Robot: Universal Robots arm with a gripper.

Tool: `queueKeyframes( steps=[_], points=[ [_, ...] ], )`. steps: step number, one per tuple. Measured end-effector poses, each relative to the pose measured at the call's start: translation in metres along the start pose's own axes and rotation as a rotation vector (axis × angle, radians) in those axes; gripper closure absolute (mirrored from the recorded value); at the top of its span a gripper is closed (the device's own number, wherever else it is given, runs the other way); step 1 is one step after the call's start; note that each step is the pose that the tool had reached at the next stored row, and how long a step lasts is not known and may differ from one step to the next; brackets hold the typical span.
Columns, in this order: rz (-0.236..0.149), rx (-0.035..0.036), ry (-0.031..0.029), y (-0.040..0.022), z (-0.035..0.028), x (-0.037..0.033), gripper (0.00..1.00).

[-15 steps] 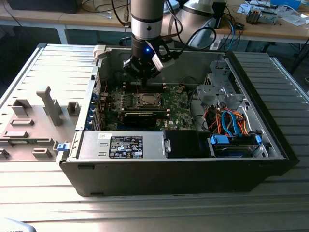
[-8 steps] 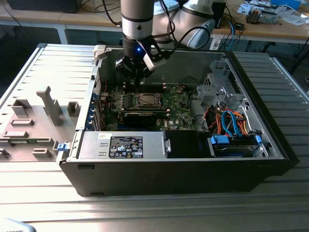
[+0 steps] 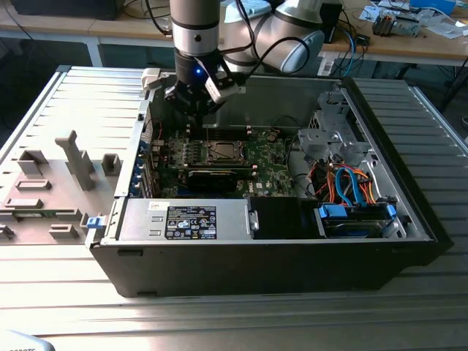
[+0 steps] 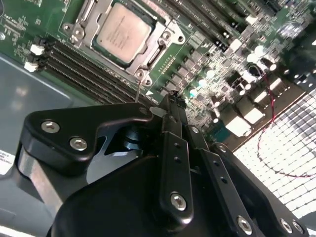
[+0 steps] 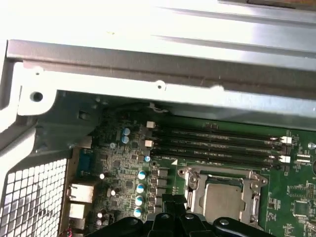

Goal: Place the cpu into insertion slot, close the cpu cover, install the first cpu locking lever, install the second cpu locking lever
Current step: 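Install the first cpu locking lever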

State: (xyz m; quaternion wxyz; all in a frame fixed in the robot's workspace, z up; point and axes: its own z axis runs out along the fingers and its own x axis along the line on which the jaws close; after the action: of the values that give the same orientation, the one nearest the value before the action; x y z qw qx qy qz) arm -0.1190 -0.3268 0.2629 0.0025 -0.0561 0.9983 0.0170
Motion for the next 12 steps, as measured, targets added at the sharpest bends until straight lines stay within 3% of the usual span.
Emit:
queueKeyframes(
  steps=[5, 8, 12],
  points=[
    [0.0, 0.0, 0.0, 0.0099, -0.0033, -0.0011, 0.89],
    [0.0, -0.0004, -0.0002, 0.0197, -0.0029, -0.0023, 0.89],
    [0.0, -0.0006, 0.0005, 0.0214, -0.0029, -0.0036, 0.89]
  ],
)
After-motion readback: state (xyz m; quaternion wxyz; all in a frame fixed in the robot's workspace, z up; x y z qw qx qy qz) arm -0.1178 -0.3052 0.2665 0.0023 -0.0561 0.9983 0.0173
